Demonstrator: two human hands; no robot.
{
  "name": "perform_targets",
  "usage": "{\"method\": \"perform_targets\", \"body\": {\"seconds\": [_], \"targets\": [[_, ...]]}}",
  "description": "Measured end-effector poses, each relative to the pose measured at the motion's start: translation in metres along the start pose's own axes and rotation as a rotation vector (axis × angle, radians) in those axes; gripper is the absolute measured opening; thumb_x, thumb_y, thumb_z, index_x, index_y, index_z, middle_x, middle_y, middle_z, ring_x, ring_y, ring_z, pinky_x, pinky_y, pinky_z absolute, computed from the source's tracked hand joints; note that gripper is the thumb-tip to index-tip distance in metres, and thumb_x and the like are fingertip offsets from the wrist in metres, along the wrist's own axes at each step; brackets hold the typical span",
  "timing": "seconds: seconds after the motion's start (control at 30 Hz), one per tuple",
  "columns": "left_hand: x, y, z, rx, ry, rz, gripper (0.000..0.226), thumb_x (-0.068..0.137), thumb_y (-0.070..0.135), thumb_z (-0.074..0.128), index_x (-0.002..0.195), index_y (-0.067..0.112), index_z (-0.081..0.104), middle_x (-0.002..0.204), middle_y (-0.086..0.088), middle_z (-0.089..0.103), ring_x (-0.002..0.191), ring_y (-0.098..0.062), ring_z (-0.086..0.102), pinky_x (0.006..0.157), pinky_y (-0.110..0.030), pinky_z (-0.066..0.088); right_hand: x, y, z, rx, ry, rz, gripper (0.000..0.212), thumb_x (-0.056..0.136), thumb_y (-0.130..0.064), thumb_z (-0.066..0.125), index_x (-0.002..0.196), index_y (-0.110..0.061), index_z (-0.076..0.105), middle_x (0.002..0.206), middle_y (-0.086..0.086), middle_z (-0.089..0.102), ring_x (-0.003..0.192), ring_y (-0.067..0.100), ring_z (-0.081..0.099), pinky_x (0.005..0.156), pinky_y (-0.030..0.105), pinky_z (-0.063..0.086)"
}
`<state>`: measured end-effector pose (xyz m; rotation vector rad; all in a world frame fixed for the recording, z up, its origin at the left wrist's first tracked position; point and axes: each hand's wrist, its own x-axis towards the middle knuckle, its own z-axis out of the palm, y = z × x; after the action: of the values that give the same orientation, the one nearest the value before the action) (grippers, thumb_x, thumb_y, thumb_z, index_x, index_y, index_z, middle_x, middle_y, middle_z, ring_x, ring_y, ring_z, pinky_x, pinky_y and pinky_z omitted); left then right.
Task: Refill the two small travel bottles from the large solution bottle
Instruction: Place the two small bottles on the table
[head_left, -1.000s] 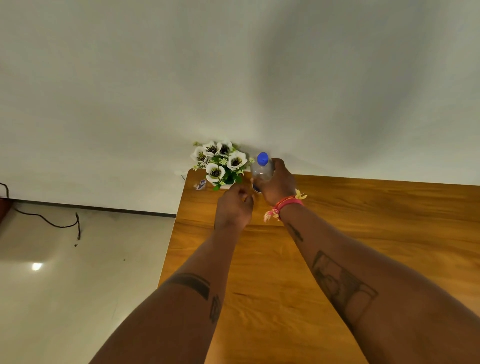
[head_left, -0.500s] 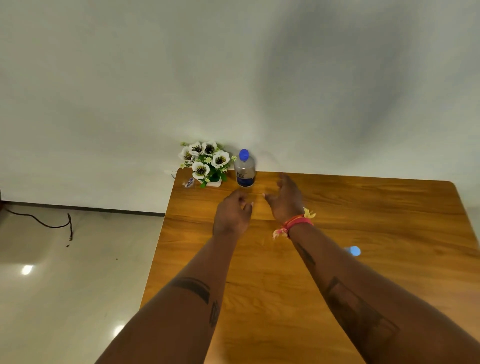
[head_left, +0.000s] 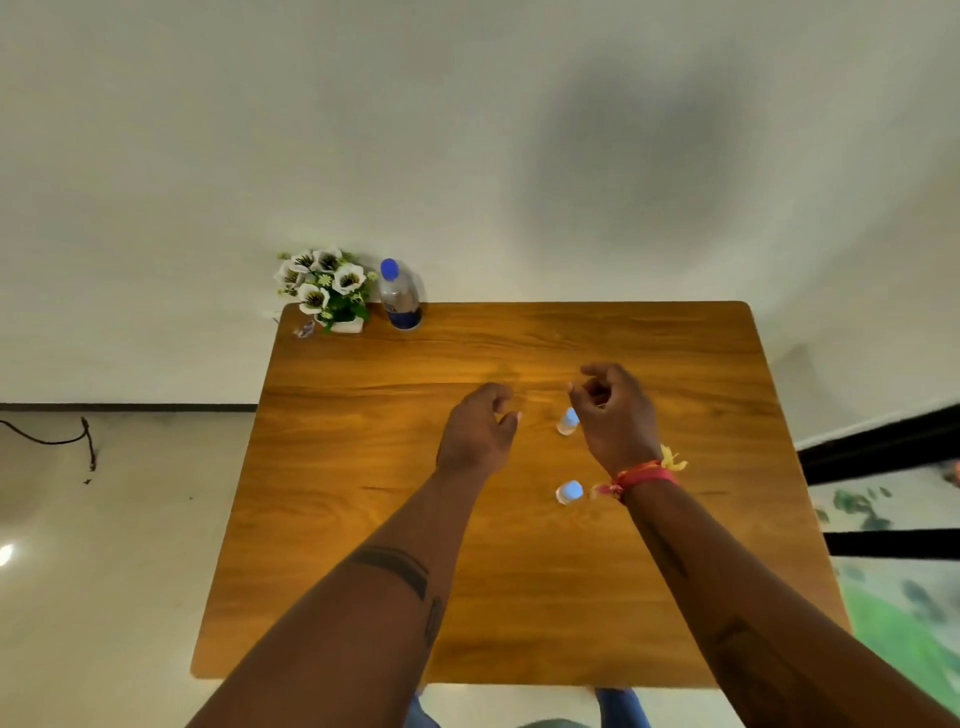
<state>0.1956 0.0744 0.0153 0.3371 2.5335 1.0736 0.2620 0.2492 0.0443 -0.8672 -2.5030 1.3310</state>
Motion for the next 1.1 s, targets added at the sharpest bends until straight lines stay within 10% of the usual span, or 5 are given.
{"method": "perform_targets", "body": {"seconds": [0.53, 1.1], "targets": [[-0.018, 0.001, 0.054, 0.096, -0.101, -0.063, 0.035, 0.093, 0.028, 0.072, 0.127, 0.023, 0.064, 0.118, 0.002, 0.067, 0.099, -0.018, 0.066, 0.078, -0.033, 0.054, -0.085, 0.106, 0.02, -0.222, -0.268, 0.106, 0.069, 0.075, -0.058, 0.075, 0.134, -0.03, 0.05, 0.129, -0.001, 0.055, 0.118, 0.021, 0.053, 0.087, 0.039, 0.052], [0.026, 0.009, 0.099, 0.055, -0.096, -0.022, 0.059, 0.086, 0.035, 0.078, 0.139, 0.029, 0.052, 0.126, 0.007, 0.061, 0.11, -0.016, 0.06, 0.092, -0.038, 0.053, -0.081, 0.133, 0.034, -0.092, -0.15, 0.083, 0.031, 0.084, -0.031, 0.076, 0.113, -0.034, 0.065, 0.108, -0.008, 0.063, 0.09, 0.013, 0.062, 0.07, 0.032, 0.054]]}}
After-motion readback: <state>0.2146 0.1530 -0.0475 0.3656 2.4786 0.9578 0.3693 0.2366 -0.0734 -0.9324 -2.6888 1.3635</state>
